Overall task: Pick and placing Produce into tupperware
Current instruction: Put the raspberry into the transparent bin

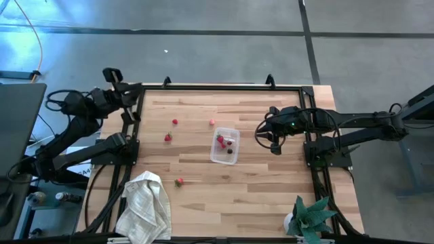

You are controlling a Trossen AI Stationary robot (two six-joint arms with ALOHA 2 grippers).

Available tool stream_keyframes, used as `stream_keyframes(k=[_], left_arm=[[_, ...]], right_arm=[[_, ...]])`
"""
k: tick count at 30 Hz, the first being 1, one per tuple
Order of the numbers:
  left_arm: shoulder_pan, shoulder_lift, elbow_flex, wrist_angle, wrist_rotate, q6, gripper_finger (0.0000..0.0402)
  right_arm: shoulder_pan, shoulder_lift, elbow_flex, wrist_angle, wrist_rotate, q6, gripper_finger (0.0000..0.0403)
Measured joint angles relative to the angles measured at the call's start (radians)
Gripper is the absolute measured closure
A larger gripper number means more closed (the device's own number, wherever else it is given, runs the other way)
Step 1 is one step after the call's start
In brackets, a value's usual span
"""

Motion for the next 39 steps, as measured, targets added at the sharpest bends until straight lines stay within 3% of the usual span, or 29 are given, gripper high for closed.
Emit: stream_keyframes(k=[6,8,10,12,16,18,20,22,30,39], left_arm=[[0.000,0.115,0.034,0.335,-0.021,-0.040,0.0373],[0.000,0.173,0.103,0.304,-0.022,-0.041,0.0373],[0.000,0.237,0.214,0.083,-0.023,-0.006,0.0373],[0.000,0.324,0.358,-0.276,-0.091,0.054,0.0373],[0.003,0.552,0.659,-1.042,-0.467,0.056,0.0373],[0.035,0.668,0.787,-1.353,-0.582,-0.007,0.0373],[0.092,0.770,0.883,-1.587,-0.594,-0.047,0.0373],[0.142,0.859,0.930,-1.717,-0.550,-0.051,0.0373],[0.217,1.058,0.826,-1.612,-0.280,0.054,0.0373],[0.216,1.079,0.505,-1.416,-0.216,0.089,0.0373]], right_arm=[[0.000,0.000,0.000,0.000,0.000,0.000,0.0356],[0.000,0.000,0.000,0.000,0.000,0.001,0.0356],[0.000,0.000,0.000,0.000,0.000,0.000,0.0356],[0.000,0.000,0.000,0.000,0.000,0.000,0.0356],[0.000,0.000,0.000,0.000,0.000,0.000,0.0356],[0.000,0.000,0.000,0.000,0.000,0.001,0.0356],[0.000,0.000,0.000,0.000,0.000,-0.001,0.0356],[0.000,0.000,0.000,0.000,0.000,0.000,0.0356],[0.000,0.000,0.000,0.000,0.000,0.000,0.0356],[0.000,0.000,0.000,0.000,0.000,-0.001,0.0356]])
